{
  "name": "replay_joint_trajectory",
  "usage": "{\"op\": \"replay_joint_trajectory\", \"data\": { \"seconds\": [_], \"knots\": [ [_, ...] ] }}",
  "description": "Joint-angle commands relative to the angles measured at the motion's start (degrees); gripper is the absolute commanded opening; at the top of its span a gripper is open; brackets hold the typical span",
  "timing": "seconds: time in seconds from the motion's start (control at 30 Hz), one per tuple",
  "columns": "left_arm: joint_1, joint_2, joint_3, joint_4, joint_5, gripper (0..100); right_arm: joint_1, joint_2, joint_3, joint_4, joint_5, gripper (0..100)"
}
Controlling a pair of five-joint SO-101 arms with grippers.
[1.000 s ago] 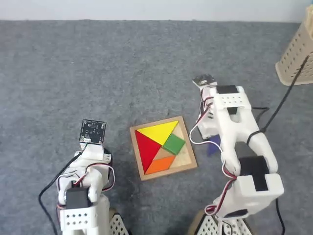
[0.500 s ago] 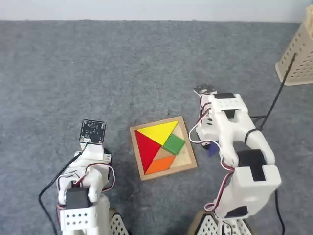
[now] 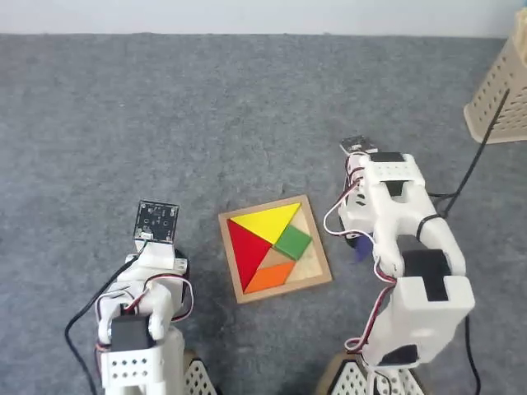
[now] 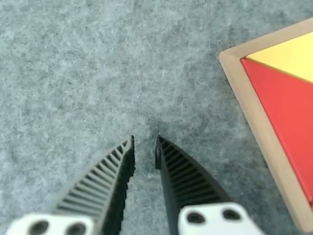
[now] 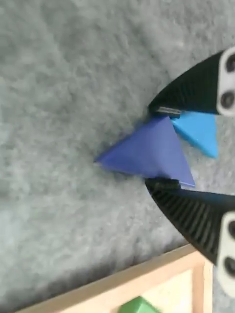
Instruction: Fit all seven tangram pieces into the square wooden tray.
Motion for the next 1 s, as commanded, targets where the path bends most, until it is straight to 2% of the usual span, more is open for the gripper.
{"op": "replay_joint_trajectory", "data": {
  "seconds": [0.0,0.13,0.27,0.4,0.53,0.97],
  "knots": [
    [0.1,-1.3,-0.5,0.0,0.4,7,-0.1,1.0,-3.7,0.7,-0.7,8.7],
    [0.1,-1.3,-0.5,0.0,0.4,7,2.2,-2.2,-6.2,2.4,-0.9,8.7],
    [0.1,-1.3,-0.5,0.0,0.4,7,2.2,-10.4,-5.9,4.9,-4.7,8.6],
    [0.1,-1.3,-0.5,0.0,0.4,7,-2.4,-17.4,-1.5,6.0,-5.6,8.6],
    [0.1,-1.3,-0.5,0.0,0.4,7,-10.8,-19.4,3.3,5.8,-6.8,8.7],
    [0.1,-1.3,-0.5,0.0,0.4,7,-25.8,-13.8,3.9,6.0,-38.6,9.1]
  ]
}}
